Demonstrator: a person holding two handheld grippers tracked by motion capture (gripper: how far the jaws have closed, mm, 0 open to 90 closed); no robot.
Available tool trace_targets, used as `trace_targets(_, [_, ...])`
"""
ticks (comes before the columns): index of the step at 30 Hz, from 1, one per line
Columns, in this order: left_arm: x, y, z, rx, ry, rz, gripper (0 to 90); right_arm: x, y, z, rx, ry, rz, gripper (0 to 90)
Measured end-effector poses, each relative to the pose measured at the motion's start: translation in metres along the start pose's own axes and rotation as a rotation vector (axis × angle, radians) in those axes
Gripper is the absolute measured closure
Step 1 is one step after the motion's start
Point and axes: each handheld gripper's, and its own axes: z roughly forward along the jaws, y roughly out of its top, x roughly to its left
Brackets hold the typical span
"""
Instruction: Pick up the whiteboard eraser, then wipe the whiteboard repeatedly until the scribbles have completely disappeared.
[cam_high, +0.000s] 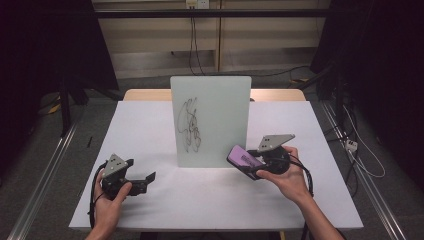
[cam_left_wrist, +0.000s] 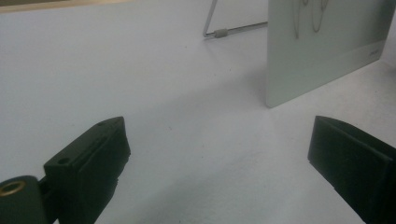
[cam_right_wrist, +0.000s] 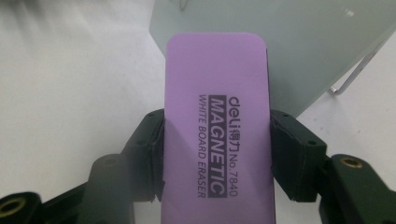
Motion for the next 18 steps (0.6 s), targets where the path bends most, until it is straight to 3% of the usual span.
trace_targets(10, [-0.003, 0.0, 0.0, 0.002, 0.003, 0.01, 5.0, 0.004, 0.004, -0.001, -0.052, -0.02, 0.007, 42.1])
trace_targets(18, [-0.002, 0.0, 0.002, 0.008, 0.004, 0.012, 5.0, 0.006, 0.017, 0.004, -0.067, 0.041, 0.0, 42.0])
